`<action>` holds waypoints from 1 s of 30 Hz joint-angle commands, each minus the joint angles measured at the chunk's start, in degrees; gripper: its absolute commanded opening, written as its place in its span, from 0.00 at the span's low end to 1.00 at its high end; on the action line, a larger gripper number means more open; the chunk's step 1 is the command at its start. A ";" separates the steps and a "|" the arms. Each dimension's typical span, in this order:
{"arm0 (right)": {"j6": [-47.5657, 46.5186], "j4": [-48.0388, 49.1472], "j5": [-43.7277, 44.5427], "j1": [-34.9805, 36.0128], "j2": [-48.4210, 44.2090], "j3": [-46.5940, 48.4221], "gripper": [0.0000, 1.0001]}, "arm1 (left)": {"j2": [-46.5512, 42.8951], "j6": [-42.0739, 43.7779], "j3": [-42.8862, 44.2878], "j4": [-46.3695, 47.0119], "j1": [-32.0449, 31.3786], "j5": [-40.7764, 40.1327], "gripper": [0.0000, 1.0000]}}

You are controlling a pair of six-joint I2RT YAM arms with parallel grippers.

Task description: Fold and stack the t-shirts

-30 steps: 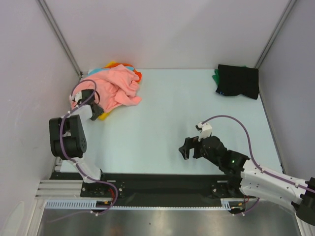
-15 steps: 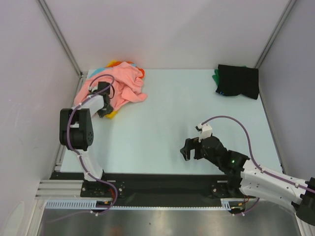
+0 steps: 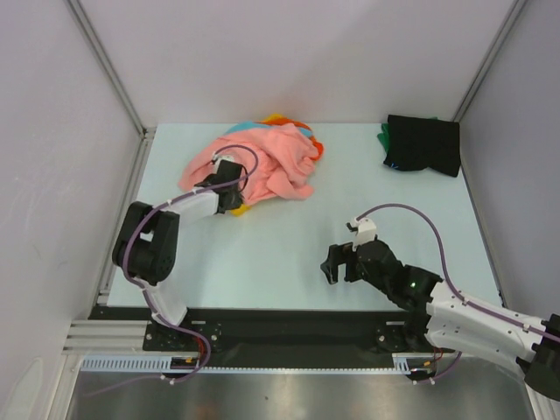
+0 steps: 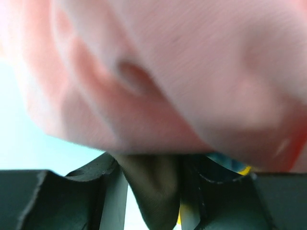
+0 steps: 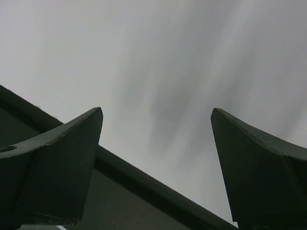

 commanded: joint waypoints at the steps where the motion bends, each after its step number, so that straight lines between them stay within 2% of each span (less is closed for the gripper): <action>1: -2.10 1.29 0.67 -0.82 -0.08 3.11 1.00 | -3.46 13.67 -3.91 4.70 -8.93 12.79 0.00; 3: -2.98 2.70 -0.21 -1.26 1.14 4.60 1.00 | -5.04 13.67 -5.76 3.91 -11.66 8.21 0.00; 7: -5.35 3.93 -1.36 -3.37 5.70 10.48 1.00 | -6.54 9.37 -6.64 0.57 -10.53 1.27 0.00; 12: -8.08 3.77 -2.24 -9.95 14.31 20.67 0.99 | -8.83 6.46 -9.01 1.08 -8.33 2.91 0.00; 16: -7.99 4.20 -3.64 -14.88 22.22 27.88 0.88 | -9.27 5.67 -9.89 1.61 -8.41 3.71 0.00; 24: -5.97 7.89 -7.78 -13.92 36.20 31.67 0.86 | -11.64 3.13 -11.65 2.50 -8.33 5.47 0.01; 25: -5.54 7.98 -7.43 -13.49 37.17 32.02 0.86 | -11.82 2.78 -11.57 2.32 -8.33 5.47 0.04; 27: -5.18 7.19 -6.63 -13.31 39.11 33.34 0.85 | -12.26 1.98 -11.74 2.14 -8.33 5.73 0.20; 29: -5.18 6.84 -6.64 -13.30 41.83 34.92 0.72 | -13.57 1.46 -12.79 2.49 -8.24 6.61 0.37; 30: -5.44 6.49 -6.55 -13.22 42.71 35.45 0.63 | -14.10 1.37 -13.23 3.36 -8.33 7.04 0.38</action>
